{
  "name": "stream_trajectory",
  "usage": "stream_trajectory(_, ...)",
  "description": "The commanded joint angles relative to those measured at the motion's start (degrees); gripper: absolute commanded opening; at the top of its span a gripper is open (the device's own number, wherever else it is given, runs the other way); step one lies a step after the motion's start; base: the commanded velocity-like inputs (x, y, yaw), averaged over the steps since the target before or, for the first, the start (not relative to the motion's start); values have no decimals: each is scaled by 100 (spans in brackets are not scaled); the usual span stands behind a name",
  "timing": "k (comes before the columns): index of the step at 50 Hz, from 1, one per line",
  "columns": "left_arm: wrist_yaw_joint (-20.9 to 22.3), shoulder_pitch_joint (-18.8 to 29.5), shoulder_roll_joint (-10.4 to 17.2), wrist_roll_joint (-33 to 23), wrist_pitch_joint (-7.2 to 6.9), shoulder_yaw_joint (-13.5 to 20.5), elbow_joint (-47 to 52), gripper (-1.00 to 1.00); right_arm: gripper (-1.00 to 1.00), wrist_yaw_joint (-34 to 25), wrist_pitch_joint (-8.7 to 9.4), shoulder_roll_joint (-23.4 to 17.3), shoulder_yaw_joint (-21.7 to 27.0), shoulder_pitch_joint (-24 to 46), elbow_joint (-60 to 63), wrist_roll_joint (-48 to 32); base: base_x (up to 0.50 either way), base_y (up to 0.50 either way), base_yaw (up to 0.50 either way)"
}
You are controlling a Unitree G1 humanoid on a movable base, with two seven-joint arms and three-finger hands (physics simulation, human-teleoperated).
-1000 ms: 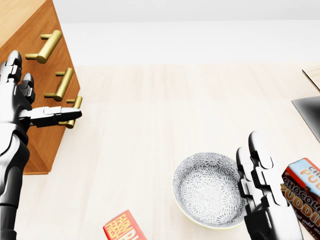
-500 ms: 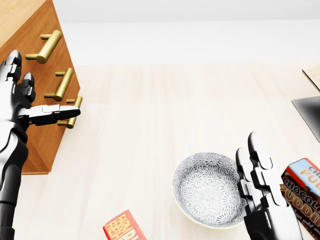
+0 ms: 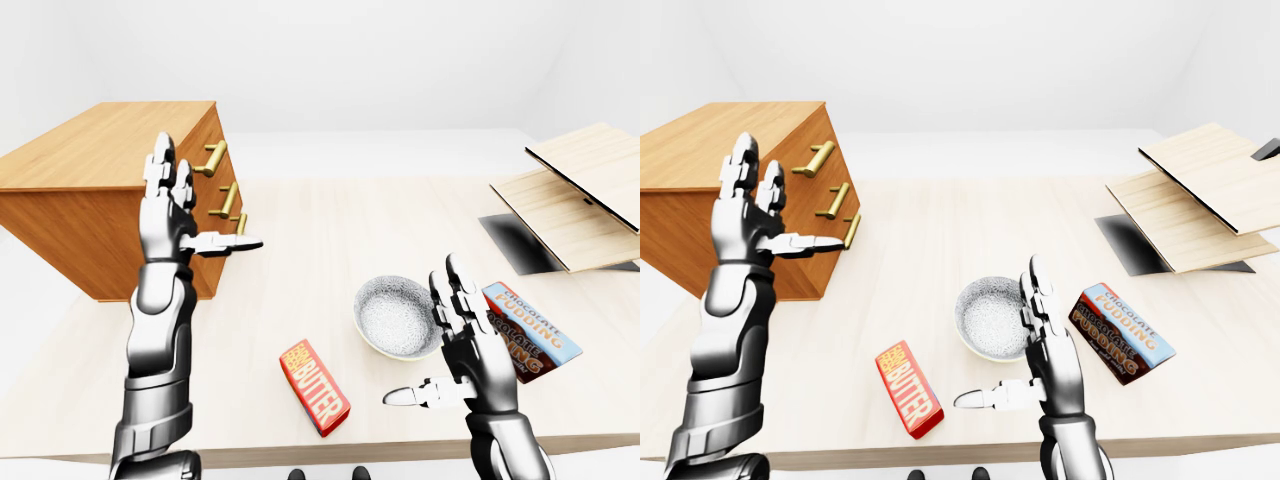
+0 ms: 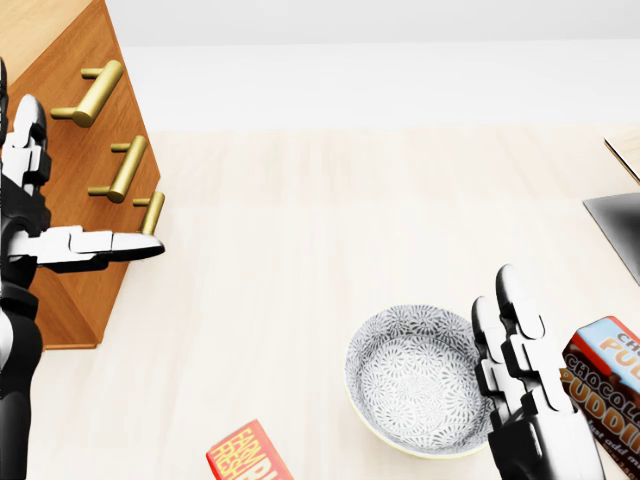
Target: Close the top drawer of the cabinet and put the bowl on top of it.
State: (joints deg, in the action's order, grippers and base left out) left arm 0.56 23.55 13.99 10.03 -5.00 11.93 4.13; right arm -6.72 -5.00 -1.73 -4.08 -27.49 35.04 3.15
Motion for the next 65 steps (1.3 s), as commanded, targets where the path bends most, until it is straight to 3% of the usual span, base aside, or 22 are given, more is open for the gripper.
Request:
stream_trajectory(1, 191, -533, -284, -213, 0, -54, 1397, 100, 100, -4, 0, 0, 14, 9, 10, 17, 0, 0, 0)
stream_trajectory(11, 378, -1054, -618, -635, 0, -472, 2704, 100, 100, -45, 0, 11, 47, -30, 77, 56, 0, 0, 0)
stream_trajectory(14, 610, -1218, -788, -512, 0, -503, 3239, 100, 100, -65, 0, 17, 73, -58, 118, 85, 0, 0, 0)
stream_trajectory(26, 733, -1627, -841, -861, 0, -918, 4170, 100, 100, -106, 0, 50, 113, -78, 154, 104, 0, 0, 0)
stream_trajectory(35, 822, -2118, -941, -1466, 0, -1535, 4768, 100, 100, -136, 0, 72, 171, -108, 213, 137, 0, 0, 0)
stream_trajectory(41, 725, -2140, -1035, -1830, 0, -1839, 5119, 100, 100, -172, 0, 92, 214, -171, 310, 182, 0, 0, 0)
stream_trajectory(56, 19, -2476, -1119, -2880, 0, -3023, 5378, 100, 100, -391, 0, 248, 487, -263, 480, 353, 0, 0, 0)
stream_trajectory(65, -9, -2512, -1144, -3431, 0, -3472, 5386, 100, 100, -453, 0, 381, 621, -273, 599, 410, 0, 0, 0)
